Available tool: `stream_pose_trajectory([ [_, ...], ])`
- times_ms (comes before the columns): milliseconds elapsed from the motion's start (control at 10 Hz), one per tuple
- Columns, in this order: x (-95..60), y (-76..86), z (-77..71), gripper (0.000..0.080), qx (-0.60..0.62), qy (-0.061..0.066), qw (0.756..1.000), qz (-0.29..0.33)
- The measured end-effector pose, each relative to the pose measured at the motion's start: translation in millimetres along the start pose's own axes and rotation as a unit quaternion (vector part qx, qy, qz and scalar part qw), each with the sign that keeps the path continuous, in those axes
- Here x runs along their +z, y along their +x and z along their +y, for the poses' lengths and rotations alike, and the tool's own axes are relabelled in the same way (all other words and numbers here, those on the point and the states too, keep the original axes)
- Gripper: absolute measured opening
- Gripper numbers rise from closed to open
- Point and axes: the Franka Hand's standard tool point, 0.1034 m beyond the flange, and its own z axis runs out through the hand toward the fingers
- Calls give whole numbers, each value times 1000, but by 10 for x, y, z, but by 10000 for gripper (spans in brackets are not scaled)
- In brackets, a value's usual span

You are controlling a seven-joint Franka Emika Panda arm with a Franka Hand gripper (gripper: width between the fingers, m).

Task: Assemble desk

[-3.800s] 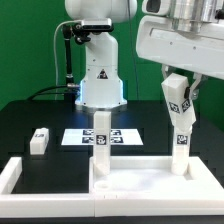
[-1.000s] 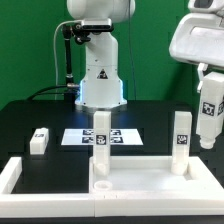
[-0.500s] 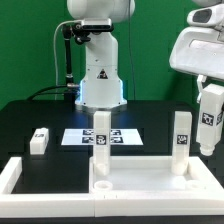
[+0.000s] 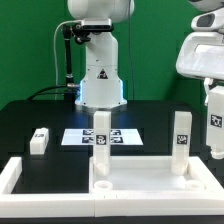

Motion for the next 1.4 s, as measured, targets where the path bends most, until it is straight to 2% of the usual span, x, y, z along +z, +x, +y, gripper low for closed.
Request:
stream_pose_trajectory([
  [100,13,-55,22,290,-3,-13,1000,-2],
  [200,32,-69,75,290,-4,-34,999,-4],
  [300,67,-61,94,290,-9,-44,999,-3],
  [600,105,67,136,290,-11,-47,999,1],
  [1400,91,60,113,290,-11,-43,999,4],
])
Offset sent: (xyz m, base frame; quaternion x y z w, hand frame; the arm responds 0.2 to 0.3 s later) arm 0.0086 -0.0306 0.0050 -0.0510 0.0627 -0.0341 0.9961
